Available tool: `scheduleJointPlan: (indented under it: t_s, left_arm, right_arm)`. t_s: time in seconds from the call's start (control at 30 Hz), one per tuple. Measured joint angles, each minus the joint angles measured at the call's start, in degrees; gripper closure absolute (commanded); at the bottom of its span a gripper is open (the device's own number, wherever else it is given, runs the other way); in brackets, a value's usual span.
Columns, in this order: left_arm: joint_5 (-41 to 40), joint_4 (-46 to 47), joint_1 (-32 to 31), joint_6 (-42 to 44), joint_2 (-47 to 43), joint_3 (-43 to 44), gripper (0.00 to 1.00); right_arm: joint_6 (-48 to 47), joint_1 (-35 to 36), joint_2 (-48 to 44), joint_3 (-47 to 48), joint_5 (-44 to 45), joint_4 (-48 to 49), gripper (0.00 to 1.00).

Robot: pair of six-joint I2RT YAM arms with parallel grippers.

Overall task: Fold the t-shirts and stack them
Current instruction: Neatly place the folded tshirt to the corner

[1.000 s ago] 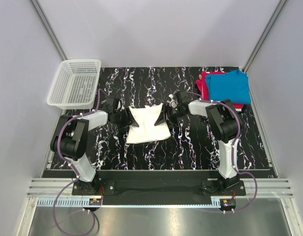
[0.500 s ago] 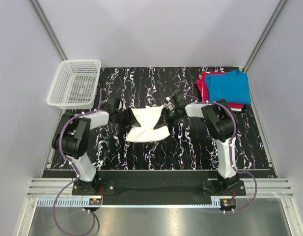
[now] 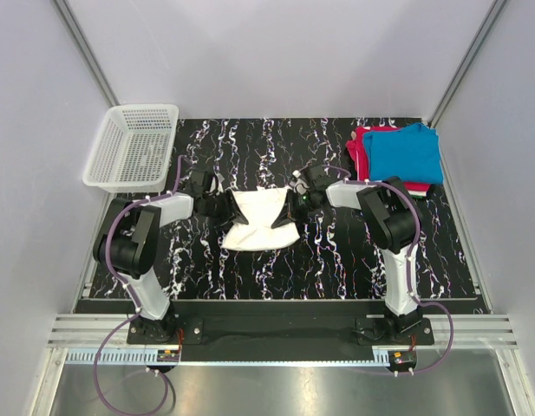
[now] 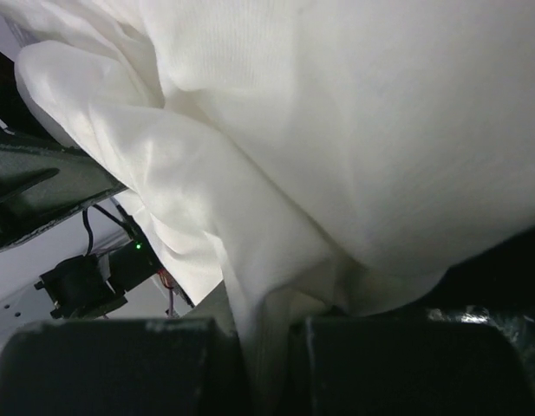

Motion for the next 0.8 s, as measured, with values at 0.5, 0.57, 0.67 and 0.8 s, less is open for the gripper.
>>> scheduleJointPlan:
  t_s: [0.5, 0.57, 0.67, 0.8]
  left_arm:
    - [-2.1, -5.1, -2.4, 1.8, -0.4, 2.7, 0.43]
    - [-3.0, -7.8, -3.4, 2.4, -0.2, 4.1, 0.43]
    - [-4.1, -11.4, -5.1, 3.0, 1.0, 6.7, 0.43]
    - [-5.0, -14.9, -7.0, 3.4, 3.5, 10.8, 0.44]
  right_arm:
    - [-7.4, -0.6, -3.0, 6.5, 13.7, -14.3, 1.0]
    - [-8.1, -1.1, -3.2, 7.2, 14.4, -15.4, 1.0]
    - [-9.6, -2.2, -3.3, 8.8, 15.3, -17.5, 1.0]
    - [-12.1, -3.7, -3.3, 12.6, 16.7, -21.4, 1.0]
